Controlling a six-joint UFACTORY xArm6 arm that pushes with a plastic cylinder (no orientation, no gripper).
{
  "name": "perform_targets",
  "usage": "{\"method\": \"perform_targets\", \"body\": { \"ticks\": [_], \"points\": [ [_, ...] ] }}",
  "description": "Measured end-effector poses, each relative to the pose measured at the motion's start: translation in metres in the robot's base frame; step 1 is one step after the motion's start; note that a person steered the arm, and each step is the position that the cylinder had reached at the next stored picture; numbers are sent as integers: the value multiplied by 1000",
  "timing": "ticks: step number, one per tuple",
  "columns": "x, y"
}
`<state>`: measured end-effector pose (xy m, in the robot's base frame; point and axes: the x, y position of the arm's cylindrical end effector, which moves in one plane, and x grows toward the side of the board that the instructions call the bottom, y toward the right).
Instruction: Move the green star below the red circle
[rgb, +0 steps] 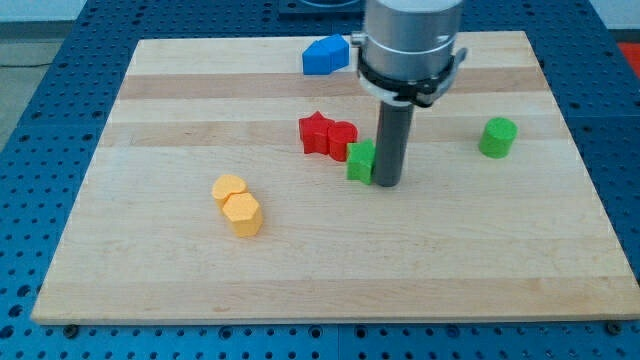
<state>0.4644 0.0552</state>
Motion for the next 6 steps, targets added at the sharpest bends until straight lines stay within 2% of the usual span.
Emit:
{"method": "perform_targets", "body": {
  "ticks": [1,2,3,4,6],
  "points": [
    [-31,76],
    [-49,84],
    [-8,40],
    [14,1],
    [-25,38]
  ]
}}
